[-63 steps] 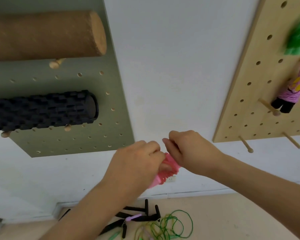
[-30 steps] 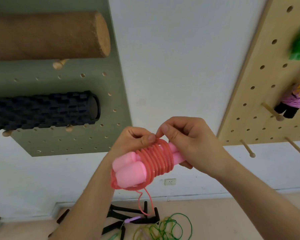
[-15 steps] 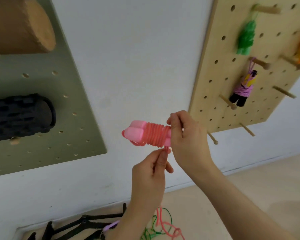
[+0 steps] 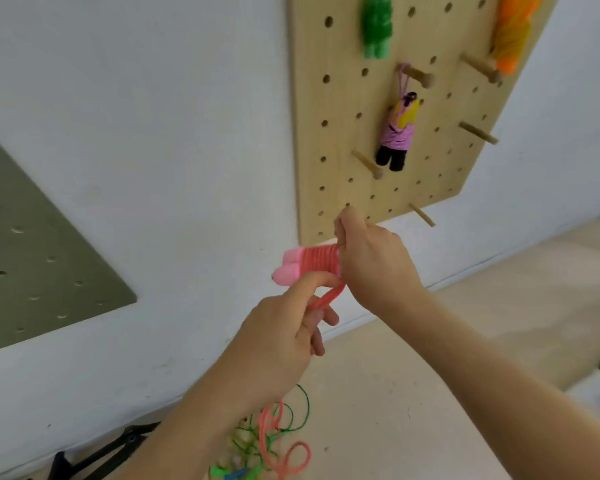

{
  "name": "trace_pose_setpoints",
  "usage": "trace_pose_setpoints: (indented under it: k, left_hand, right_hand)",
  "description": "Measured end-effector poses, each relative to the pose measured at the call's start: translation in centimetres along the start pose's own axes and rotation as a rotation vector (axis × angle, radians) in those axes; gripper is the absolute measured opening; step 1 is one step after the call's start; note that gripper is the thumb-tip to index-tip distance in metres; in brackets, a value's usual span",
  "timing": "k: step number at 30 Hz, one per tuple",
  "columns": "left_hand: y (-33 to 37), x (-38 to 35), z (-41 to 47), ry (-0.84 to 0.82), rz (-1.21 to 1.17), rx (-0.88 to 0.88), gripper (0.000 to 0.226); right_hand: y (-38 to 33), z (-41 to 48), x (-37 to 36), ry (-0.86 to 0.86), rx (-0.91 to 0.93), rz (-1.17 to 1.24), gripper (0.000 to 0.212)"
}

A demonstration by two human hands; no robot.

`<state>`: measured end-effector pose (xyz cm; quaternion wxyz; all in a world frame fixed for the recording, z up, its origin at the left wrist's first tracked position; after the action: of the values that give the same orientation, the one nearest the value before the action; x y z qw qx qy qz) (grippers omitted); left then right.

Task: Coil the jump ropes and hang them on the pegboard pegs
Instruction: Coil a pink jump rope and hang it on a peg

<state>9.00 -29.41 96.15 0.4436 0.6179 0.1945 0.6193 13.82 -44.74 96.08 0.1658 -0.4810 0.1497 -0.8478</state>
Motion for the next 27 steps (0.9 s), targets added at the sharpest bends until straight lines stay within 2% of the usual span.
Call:
trace_pose_setpoints:
  k: [4,8,11,13,16,18,20,22,25,27]
  left_hand:
    - [3.7,-2.9,3.2,-0.099,-0.152,0.064,0.033]
    - [6.1,-6.5,7.3,-0.039,-0.03,0.016,0.026]
    - [7.6,-9.2,9.3,0.014,0.139,-0.24,0.022]
    - [9.0,-11.0,10.0,-0.024,0.26,-0.454,0.016]
    - [10.7,-13.6,10.6,-0.096,0.55,-0.707,0.037]
    - [11.8,-15.3,11.5,-0.12,0.65,-0.892,0.037]
    - [12.6,-16.6,13.3,-0.118,0.672,-0.999,0.038]
    - [13.3,-17.6,15.4,-0.129,0.564,-0.905,0.037]
    - [14.5,-18.8,18.9,-0.174,0.178,-0.485,0.01]
    - [14.9,-20.0,21.1,-0.261,-0.037,-0.295,0.005]
  right_hand:
    - [5.9,-0.9,2.5,-0.221,0.025,-0.016,0.003]
    - [12.1,-1.5,5.5,-0.135,-0.151,0.217,0.023]
    - [16.2,-1.9,7.7,-0.095,-0.198,0.236,0.028]
    - [18.4,-2.2,9.0,-0.091,-0.246,0.256,0.025]
    - [21.0,-2.4,10.2,-0.095,-0.245,0.239,0.023]
    - [22.2,-2.4,10.6,-0.122,-0.183,0.174,0.023]
    - [23.4,-2.3,11.1,-0.131,-0.141,0.159,0.022]
    - [24.5,-2.2,11.7,-0.122,-0.111,0.172,0.021]
    - [25.2,-1.1,13.1,-0.026,-0.044,0.243,0.027]
    - [25.9,0.4,13.7,0.045,-0.071,0.328,0.031]
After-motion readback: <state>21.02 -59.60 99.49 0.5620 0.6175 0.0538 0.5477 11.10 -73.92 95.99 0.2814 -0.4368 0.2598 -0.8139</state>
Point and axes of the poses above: each hand's wrist, its own z-axis towards the middle knuckle, its own x-axis out of the back of the hand, y = z × x, the point moved 1 cm from there along z, towards the middle knuckle, and after that the axes turned 13 degrees about y, right-handed, at the moved point
